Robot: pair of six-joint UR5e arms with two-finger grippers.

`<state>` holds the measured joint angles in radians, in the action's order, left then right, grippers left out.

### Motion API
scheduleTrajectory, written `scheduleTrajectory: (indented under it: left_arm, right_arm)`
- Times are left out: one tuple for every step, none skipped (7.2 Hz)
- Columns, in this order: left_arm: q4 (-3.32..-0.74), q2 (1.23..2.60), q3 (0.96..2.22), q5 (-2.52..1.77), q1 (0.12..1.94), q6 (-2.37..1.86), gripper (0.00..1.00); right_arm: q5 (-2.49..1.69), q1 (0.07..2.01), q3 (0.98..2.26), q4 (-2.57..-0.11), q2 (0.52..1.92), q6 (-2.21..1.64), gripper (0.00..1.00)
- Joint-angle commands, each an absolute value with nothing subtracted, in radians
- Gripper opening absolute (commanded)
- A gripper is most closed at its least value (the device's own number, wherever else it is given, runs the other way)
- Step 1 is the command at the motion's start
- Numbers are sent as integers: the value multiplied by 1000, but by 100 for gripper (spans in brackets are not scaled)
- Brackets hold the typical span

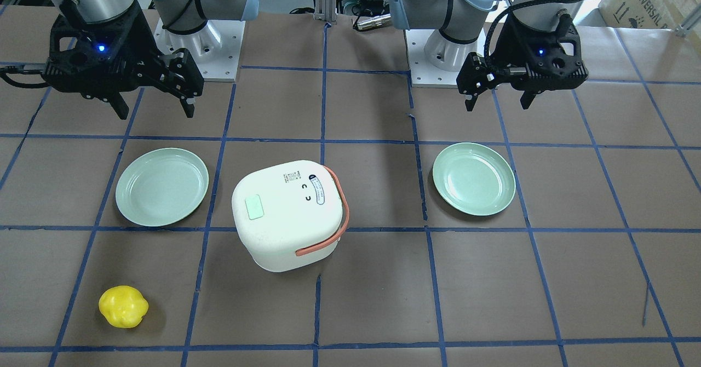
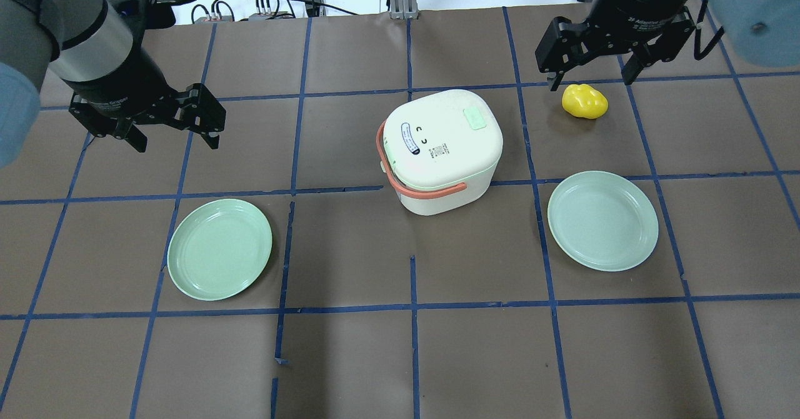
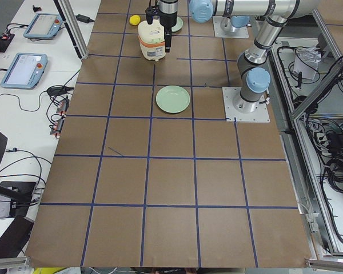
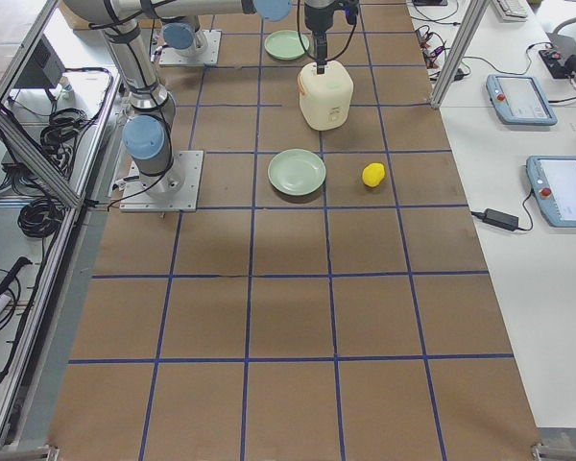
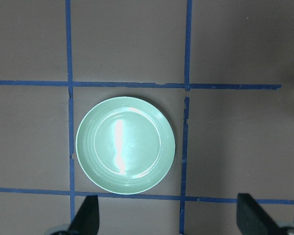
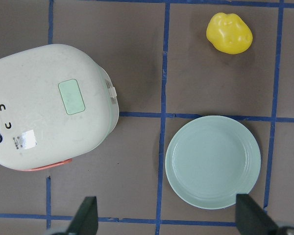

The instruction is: Press rice cooker button

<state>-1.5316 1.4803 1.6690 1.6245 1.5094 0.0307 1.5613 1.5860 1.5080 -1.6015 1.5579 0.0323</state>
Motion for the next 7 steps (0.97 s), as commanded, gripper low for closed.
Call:
scheduleTrajectory:
  left_arm:
    - [-1531,1480,1669,1624,1509,31,100]
    - [-1531,1480,1669,1624,1509,31,100]
    - [-1531,1480,1669,1624,1509,31,100]
    - [-1531,1480,1669,1624,1509,31,100]
    - [-1531,1480,1669,1624,1509,31,100]
    - [-1531,1480,1669,1624,1509,31,100]
    - [-1531,1480,1669,1624,1509,31,100]
  right_arm:
    - [1563,1585,1505,-1601,1557,35,100]
    - [1562,1585,1506,-1601,1559,34,100]
    - [1552,1585,1508,-1601,1559,35,100]
    - [1551,1585,1508,-1601,1559,35,100]
    - [1546,1586,1508,-1601,1557,32,100]
    - [1548,1586,1508,-1600,1557,31,100]
    - [1546,1585,1508,-1600,1552,32,98]
